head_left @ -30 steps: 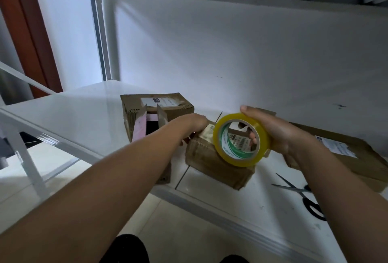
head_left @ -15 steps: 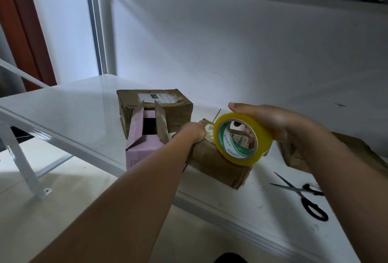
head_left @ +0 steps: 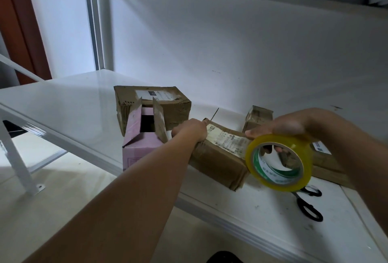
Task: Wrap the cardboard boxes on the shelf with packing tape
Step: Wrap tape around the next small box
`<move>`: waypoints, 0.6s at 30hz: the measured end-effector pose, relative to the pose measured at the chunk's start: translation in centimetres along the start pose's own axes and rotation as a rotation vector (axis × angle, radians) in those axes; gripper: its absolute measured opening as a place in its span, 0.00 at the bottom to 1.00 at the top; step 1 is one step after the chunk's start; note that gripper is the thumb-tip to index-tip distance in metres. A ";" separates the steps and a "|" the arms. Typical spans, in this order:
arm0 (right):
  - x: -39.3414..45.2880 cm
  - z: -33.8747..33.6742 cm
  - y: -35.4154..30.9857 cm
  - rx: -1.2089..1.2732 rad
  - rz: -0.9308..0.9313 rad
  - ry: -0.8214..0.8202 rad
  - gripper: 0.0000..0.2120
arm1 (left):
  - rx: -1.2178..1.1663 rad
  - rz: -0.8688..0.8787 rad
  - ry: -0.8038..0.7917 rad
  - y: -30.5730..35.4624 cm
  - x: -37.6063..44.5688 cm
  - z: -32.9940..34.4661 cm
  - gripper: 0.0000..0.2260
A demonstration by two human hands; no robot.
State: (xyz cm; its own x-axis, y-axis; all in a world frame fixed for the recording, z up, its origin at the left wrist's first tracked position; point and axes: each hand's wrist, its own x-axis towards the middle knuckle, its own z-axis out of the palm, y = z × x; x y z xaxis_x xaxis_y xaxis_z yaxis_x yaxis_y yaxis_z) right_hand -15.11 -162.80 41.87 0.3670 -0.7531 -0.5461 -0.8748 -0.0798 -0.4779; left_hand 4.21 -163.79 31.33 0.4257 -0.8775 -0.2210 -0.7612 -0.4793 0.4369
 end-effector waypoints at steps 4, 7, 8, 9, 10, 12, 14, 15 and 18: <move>0.5 0.2 -0.2 -0.122 0.112 -0.044 0.20 | 0.041 0.038 0.015 0.2 0.0 0.0 0.22; 0.8 1.1 0.9 -0.223 0.203 -0.162 0.23 | 0.116 0.099 0.042 0.3 -0.1 0.2 0.19; 1.0 1.6 1.6 -0.213 0.215 -0.165 0.22 | 0.128 0.111 0.052 0.2 -0.1 0.2 0.18; 1.1 2.1 2.3 -0.201 0.223 -0.161 0.20 | 0.149 0.134 0.068 0.2 -0.2 0.3 0.18; 1.1 2.6 3.0 -0.178 0.227 -0.152 0.19 | 0.169 0.152 0.084 0.2 -0.1 0.3 0.18; 1.3 3.2 4.5 -0.094 0.202 -0.125 0.17 | 0.183 0.177 0.101 0.2 -0.1 0.5 0.18; 1.3 3.6 5.6 -0.011 0.162 -0.080 0.19 | 0.160 0.178 0.072 0.1 0.0 0.5 0.21; 1.2 3.8 5.9 0.008 0.139 -0.066 0.20 | 0.111 0.174 0.028 0.0 0.1 0.4 0.25; 0.8 3.8 6.4 0.061 0.057 -0.046 0.25 | 0.000 0.211 -0.109 -0.4 -0.2 -0.5 0.40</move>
State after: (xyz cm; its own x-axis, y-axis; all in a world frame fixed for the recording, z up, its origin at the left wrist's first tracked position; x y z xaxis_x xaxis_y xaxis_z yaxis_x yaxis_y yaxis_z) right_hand -19.24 -161.47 35.76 0.3327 -0.7243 -0.6039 -0.8743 0.0030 -0.4853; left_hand 4.68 -163.43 31.64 0.2022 -0.9549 -0.2176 -0.8275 -0.2854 0.4836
